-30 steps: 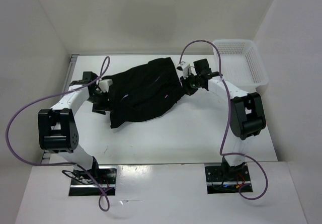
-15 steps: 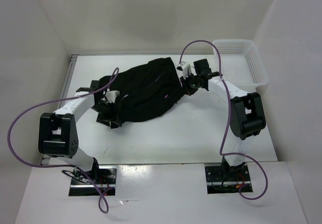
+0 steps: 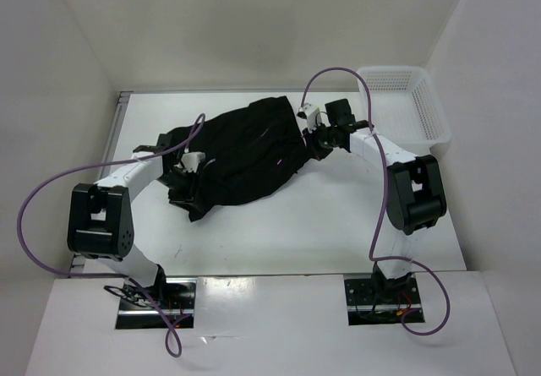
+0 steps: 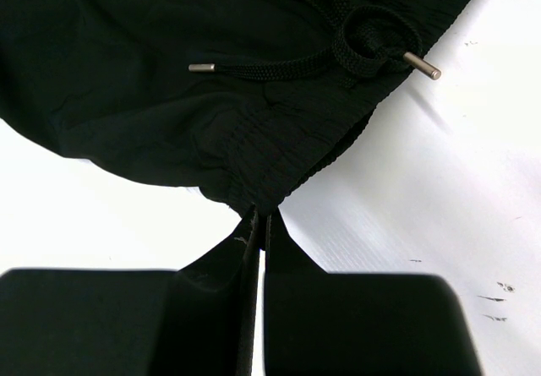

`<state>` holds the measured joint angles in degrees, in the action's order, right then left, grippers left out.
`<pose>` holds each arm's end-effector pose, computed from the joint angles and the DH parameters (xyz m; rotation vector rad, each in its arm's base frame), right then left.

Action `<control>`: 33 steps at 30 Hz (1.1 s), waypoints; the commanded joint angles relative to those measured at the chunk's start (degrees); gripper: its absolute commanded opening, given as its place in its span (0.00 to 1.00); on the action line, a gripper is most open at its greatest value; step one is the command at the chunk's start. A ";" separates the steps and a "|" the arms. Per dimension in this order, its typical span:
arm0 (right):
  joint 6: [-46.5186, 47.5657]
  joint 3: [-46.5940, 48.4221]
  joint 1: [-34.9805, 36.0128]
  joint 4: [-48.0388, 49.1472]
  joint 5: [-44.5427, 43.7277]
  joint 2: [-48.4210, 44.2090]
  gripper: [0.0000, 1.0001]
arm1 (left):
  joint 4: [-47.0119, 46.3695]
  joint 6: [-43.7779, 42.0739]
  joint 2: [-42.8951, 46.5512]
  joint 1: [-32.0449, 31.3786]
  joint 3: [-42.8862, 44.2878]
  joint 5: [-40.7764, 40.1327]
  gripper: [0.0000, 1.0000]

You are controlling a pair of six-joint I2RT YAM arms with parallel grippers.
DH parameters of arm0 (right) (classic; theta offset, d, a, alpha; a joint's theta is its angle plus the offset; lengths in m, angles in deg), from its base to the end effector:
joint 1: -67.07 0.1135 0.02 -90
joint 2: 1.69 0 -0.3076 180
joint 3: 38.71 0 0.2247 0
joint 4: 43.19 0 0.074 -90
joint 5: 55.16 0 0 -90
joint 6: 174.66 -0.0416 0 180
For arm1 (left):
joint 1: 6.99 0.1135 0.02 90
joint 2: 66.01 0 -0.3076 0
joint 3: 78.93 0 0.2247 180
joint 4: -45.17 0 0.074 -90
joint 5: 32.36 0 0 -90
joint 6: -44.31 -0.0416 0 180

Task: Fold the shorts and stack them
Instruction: Flatten the shorts out

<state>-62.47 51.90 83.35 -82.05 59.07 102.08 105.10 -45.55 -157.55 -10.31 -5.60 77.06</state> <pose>0.3608 0.1232 0.2729 -0.9662 2.2265 0.4759 0.2637 -0.0292 0.2400 0.1322 2.9011 -0.5057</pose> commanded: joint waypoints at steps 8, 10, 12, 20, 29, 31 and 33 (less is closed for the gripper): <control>1.18 1.77 0.69 1.23 -0.06 0.38 0.00 | 5.05 -0.14 -0.39 0.24 0.26 0.00 0.63; 1.18 1.77 0.69 1.23 -0.06 0.38 0.00 | 3.90 -0.14 -0.39 0.24 0.25 0.00 0.59; 1.18 1.77 0.69 1.23 -0.58 0.38 0.00 | 3.89 -0.14 -1.00 -0.29 0.25 0.88 0.58; 1.18 1.77 0.69 1.23 -0.59 0.38 0.00 | -0.32 -0.14 -2.84 -5.48 -4.84 -2.18 0.58; 1.71 1.24 0.69 1.75 -1.11 0.38 0.00 | -7.44 -0.14 -4.52 -6.88 -5.90 -7.29 0.61; 1.71 1.24 0.69 1.75 -1.11 0.38 0.00 | -9.90 -0.14 -4.52 -8.28 -5.90 -8.95 0.61; 1.71 1.24 0.69 1.75 -1.11 0.91 0.00 | -11.74 -0.14 -5.13 -8.29 -5.20 -9.48 0.58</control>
<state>-61.44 51.90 83.37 -82.00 58.08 102.16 104.03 -45.20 -160.61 -17.98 -10.76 71.59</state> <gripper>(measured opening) 0.010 0.580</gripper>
